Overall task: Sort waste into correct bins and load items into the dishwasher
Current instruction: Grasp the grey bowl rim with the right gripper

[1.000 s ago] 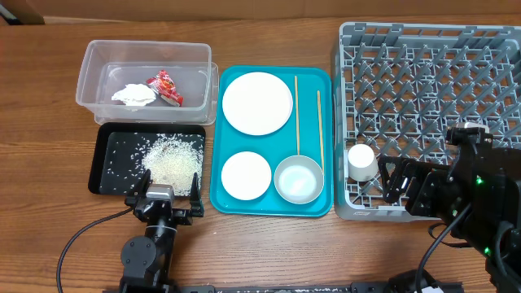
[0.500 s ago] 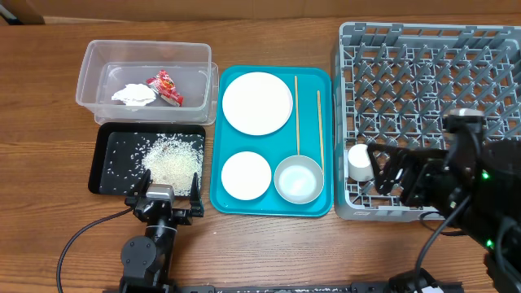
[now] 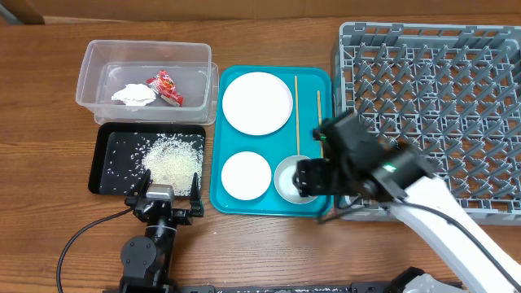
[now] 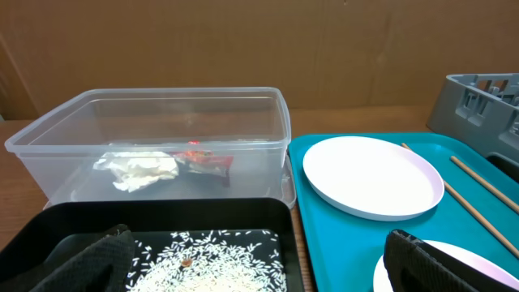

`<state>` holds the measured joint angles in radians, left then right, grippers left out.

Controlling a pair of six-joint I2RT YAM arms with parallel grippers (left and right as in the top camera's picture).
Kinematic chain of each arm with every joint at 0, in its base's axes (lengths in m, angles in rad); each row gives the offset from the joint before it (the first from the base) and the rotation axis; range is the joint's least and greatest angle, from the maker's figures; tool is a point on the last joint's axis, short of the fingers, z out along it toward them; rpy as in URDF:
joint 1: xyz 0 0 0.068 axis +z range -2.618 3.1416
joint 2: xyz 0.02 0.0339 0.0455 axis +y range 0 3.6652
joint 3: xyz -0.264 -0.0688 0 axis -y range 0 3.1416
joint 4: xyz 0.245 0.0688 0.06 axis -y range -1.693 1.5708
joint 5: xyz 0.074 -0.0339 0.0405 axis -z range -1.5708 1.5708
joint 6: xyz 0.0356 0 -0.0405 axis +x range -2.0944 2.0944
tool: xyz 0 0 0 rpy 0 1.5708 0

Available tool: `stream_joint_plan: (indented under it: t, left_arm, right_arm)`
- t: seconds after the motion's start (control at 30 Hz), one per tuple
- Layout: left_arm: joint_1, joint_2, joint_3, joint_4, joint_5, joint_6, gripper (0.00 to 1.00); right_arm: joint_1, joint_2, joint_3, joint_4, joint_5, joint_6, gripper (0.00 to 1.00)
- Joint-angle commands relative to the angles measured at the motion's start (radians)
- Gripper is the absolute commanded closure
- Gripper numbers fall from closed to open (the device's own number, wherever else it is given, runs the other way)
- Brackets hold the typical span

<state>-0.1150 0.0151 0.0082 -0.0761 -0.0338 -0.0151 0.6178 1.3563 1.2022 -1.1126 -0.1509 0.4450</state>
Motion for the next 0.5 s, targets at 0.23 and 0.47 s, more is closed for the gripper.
stream_joint_plan:
  t: [0.23, 0.47]
  left_arm:
    - [0.004, -0.01, -0.003, 0.002, 0.005, 0.009, 0.0]
    - [0.004, -0.01, -0.003, 0.002, 0.005, 0.008, 0.0]
  right_arm:
    - [-0.026, 0.262, 0.001, 0.063, 0.222, -0.006, 0.3]
    - [-0.04, 0.358, -0.007, 0.098, 0.303, -0.013, 0.36]
